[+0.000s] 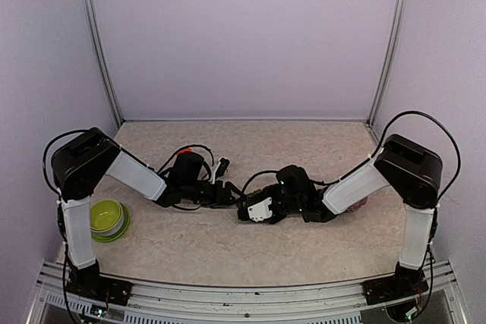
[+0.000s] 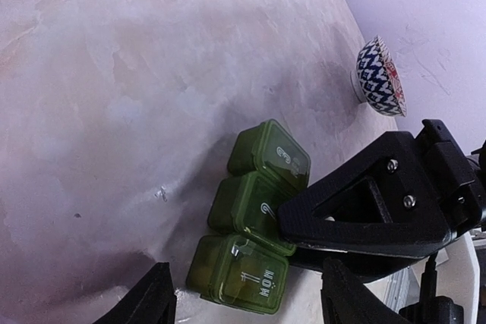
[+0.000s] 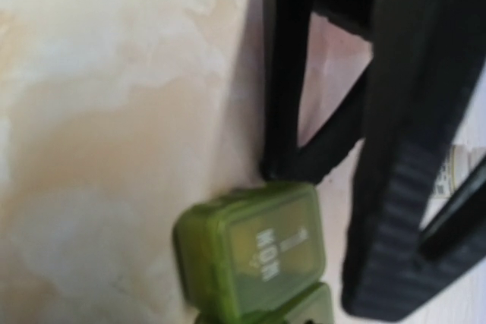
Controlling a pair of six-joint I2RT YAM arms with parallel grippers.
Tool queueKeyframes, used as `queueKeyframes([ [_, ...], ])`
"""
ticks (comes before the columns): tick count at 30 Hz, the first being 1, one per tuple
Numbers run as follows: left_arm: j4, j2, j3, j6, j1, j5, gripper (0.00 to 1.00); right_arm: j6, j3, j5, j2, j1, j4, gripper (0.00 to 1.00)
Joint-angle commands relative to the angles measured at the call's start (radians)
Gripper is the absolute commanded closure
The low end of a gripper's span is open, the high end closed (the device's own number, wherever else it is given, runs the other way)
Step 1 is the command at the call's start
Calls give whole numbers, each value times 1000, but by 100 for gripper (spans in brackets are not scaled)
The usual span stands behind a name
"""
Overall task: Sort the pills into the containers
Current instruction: Close the lid of the pill container on the pill container.
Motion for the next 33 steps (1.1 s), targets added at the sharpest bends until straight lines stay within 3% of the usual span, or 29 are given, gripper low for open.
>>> queueKeyframes([
  [1, -45, 50, 1, -12, 3, 12, 36, 22, 19, -7, 28, -3, 3, 68],
  [10, -34, 67, 1, -19, 3, 30, 38, 49, 26, -15, 54, -3, -5, 81],
  [14, -30, 70, -1, -23, 3, 30, 38, 50, 21, -25, 60, -4, -12, 81],
  [26, -51, 21, 8, -10, 19, 8, 31, 150, 44, -18, -39, -2, -77, 48],
  [31, -73, -59, -15, 4, 26, -46, 14, 230, 13, -7, -112, 1, -84, 37],
  [32, -82, -77, -20, 7, 26, -59, 5, 250, -1, -4, -131, 1, -79, 34],
  [33, -90, -99, -25, 10, 25, -71, 2, 276, -17, -4, -154, 0, -70, 32],
])
